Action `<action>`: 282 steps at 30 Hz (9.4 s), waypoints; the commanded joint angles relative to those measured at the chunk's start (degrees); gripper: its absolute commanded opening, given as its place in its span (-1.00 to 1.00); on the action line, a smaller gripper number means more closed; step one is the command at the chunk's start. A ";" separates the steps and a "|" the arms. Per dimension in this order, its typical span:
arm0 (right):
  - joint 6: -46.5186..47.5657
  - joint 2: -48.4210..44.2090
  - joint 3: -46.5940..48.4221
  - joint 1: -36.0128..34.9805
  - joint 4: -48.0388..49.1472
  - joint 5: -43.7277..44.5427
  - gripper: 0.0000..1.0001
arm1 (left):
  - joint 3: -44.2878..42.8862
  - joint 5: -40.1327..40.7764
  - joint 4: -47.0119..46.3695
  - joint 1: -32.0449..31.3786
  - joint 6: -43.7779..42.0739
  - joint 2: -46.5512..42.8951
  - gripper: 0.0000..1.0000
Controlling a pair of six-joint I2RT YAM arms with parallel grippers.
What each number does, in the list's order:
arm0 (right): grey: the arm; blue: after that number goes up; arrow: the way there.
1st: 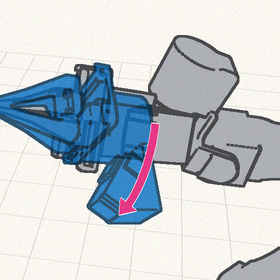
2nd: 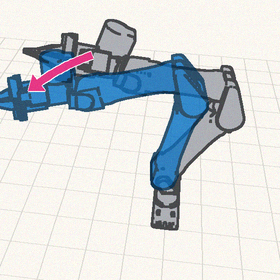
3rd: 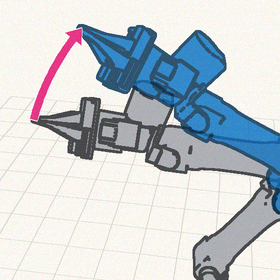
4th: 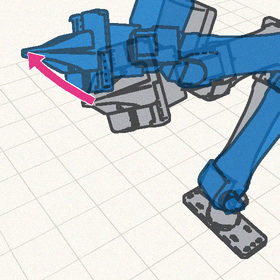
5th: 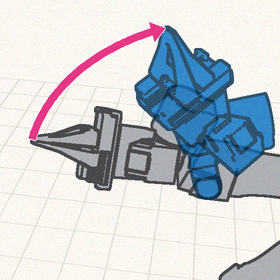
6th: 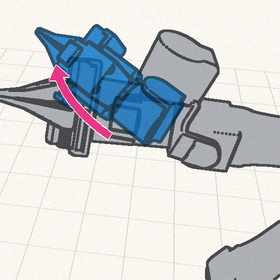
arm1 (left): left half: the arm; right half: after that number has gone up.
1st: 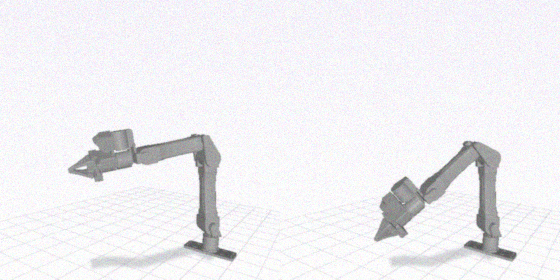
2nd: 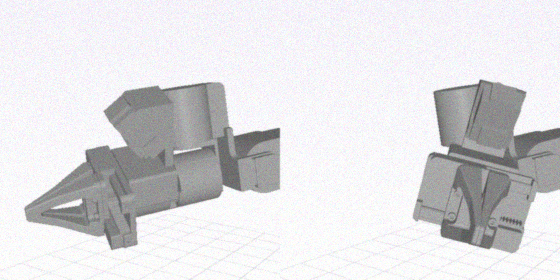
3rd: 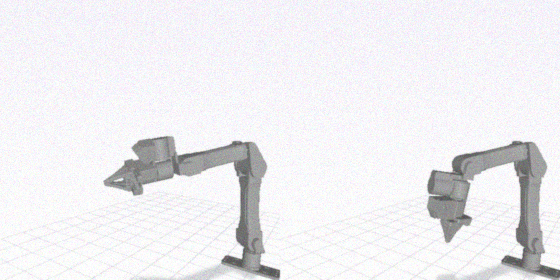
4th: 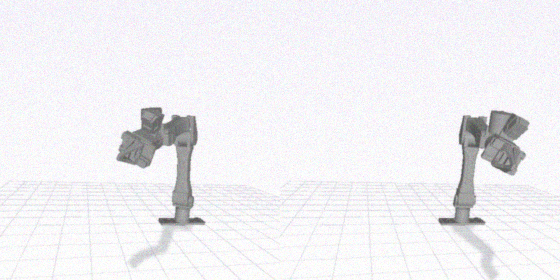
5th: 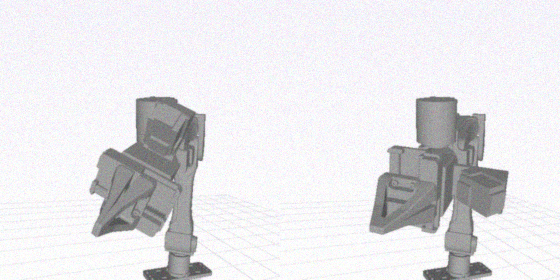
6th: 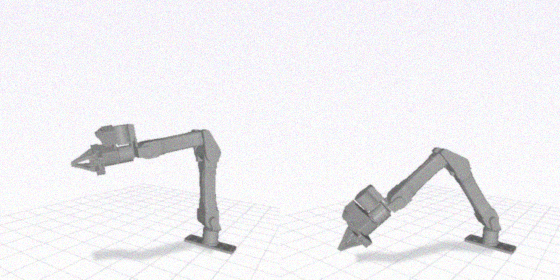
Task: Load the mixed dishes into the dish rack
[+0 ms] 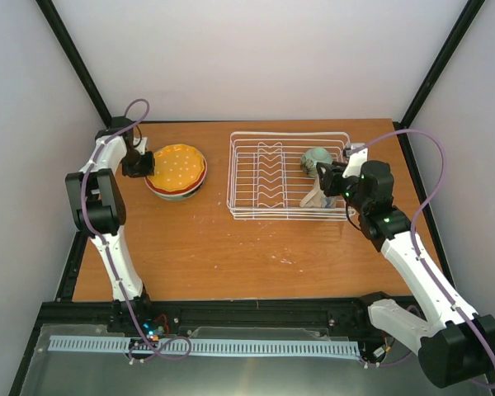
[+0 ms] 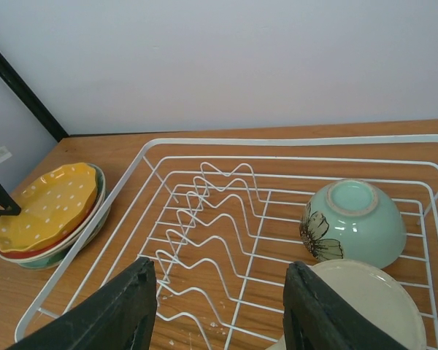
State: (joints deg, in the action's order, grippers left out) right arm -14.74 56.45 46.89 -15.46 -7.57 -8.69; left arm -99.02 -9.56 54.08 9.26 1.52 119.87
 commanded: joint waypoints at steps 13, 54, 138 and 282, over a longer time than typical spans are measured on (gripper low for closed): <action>-0.09 2.90 1.62 -1.53 2.49 -0.09 -0.07 | 0.47 -3.61 -4.08 -2.21 -0.17 -5.04 -0.99; -11.85 42.72 23.56 -8.44 26.79 -50.60 0.19 | 0.50 -31.66 -13.80 -6.21 0.92 -27.27 -0.99; 27.80 37.59 32.65 -8.14 16.70 -28.01 -0.94 | 2.34 -26.84 -22.47 -14.79 0.75 -24.51 -0.18; 59.65 59.33 38.23 -1.28 5.84 -27.11 0.41 | -1.68 -16.67 -23.15 -14.79 -2.03 -10.43 -0.15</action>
State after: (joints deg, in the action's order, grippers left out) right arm 48.07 116.62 86.24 -15.68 -5.39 -36.77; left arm -100.14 -25.50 32.18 -5.72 -1.04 111.33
